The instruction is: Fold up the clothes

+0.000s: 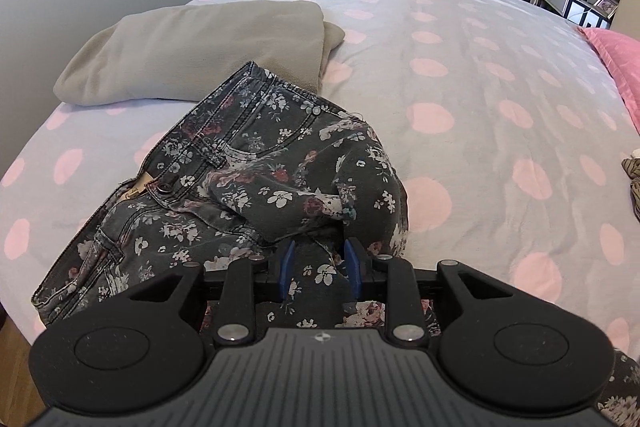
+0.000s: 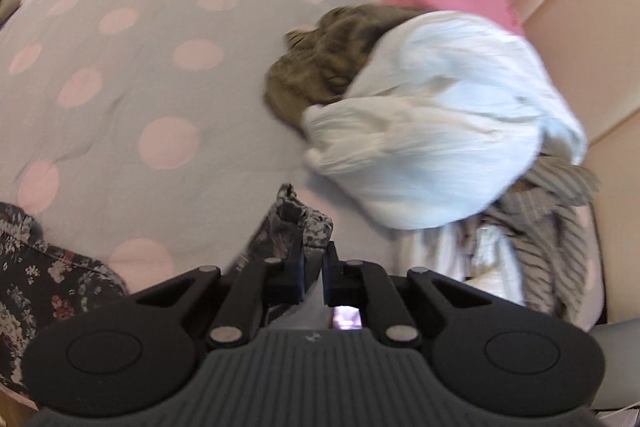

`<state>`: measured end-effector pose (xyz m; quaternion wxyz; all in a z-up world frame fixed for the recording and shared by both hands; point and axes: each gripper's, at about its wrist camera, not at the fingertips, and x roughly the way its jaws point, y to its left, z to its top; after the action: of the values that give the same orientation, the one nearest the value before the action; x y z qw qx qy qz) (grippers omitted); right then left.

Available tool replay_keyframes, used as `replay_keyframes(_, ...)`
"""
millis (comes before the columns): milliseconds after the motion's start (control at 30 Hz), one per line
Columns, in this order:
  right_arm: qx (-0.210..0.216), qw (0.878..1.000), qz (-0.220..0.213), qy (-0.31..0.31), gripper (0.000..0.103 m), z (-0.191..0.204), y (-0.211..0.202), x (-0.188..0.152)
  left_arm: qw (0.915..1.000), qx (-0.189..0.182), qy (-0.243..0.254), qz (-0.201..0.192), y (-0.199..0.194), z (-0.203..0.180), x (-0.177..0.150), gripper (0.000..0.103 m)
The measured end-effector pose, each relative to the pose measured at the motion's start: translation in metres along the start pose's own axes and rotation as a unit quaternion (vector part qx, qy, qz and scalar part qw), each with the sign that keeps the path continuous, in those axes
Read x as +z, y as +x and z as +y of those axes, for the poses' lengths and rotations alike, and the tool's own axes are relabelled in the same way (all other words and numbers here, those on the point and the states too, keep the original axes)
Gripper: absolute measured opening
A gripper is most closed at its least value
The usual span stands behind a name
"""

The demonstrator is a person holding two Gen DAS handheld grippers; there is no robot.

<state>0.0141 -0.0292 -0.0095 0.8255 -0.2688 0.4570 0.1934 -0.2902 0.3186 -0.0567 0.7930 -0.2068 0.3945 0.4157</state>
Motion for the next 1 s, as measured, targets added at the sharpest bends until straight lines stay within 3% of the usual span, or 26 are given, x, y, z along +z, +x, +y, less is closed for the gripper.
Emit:
replay_keyframes(200, -0.025, 0.998, 0.023, 0.045, 0.009, -0.046, -0.006, -0.047, 1.0000, 0.000, -0.008, 0.002, -0.002, 0.002, 0.000, 0.025)
replay_keyframes(533, -0.021, 0.985, 0.161, 0.054, 0.009, -0.047, 0.054, -0.138, 1.0000, 0.000, 0.001, -0.002, -0.006, -0.006, -0.002, 0.025)
replay_keyframes(633, -0.023, 0.983, 0.174, 0.049, 0.011, -0.046, 0.057, -0.143, 1.0000, 0.005, -0.004, -0.001, -0.006, -0.003, -0.002, 0.025)
replay_keyframes(733, -0.036, 0.984, 0.168, 0.050, 0.042, -0.052, 0.055, -0.139, 0.9999, 0.008, -0.009, 0.002, -0.006, 0.001, -0.003, 0.025)
replay_keyframes(1000, -0.023, 0.987, 0.124, 0.094, 0.045, -0.079, 0.037, -0.112, 0.9999, 0.005, -0.011, 0.005, -0.005, 0.004, -0.004, 0.025)
